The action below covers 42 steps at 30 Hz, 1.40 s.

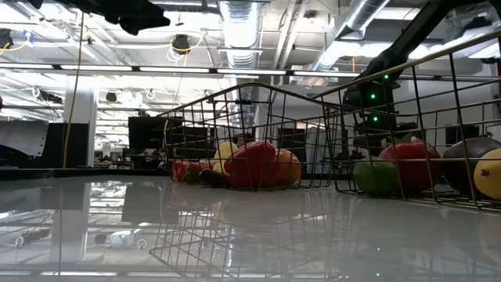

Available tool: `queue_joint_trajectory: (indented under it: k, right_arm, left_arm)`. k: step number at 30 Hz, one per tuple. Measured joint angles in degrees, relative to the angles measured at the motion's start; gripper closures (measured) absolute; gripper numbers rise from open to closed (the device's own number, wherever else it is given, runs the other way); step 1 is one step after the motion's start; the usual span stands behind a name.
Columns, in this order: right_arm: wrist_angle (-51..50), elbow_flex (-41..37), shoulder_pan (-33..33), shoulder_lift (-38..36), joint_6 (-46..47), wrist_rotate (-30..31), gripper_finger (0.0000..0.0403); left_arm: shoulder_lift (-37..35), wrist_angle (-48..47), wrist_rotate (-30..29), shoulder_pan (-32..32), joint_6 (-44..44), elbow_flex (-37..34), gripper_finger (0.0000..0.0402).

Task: Sort produce into baskets
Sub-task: Put the top lemon into the right wire basket

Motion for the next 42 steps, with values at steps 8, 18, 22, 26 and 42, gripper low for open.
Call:
queue_joint_trajectory:
  k: [8,18,22,26,42]
  right_arm:
    - [-0.36,0.57,0.0,4.83,0.16,0.52,0.0091]
    - [-0.98,1.26,-0.1,6.45,0.16,3.39,0.0101]
    - [-1.53,1.27,-0.09,6.43,0.2,2.34,0.0131]
    - [-2.94,1.27,0.59,6.42,1.08,-1.02,0.0153]
    - [-8.82,1.27,2.72,-2.31,4.74,-1.34,0.0101]
  left_arm:
    - [0.0,-0.48,0.0,0.0,-0.35,0.0,0.0183]
    - [-0.02,-1.16,0.0,0.0,0.31,0.0,0.0183]
    - [-0.02,-1.16,0.0,0.0,0.3,0.0,0.0183]
    - [-0.02,-1.13,0.0,0.0,0.23,0.0,0.0183]
    - [-0.02,-1.07,0.02,0.0,-0.02,0.0,0.0183]
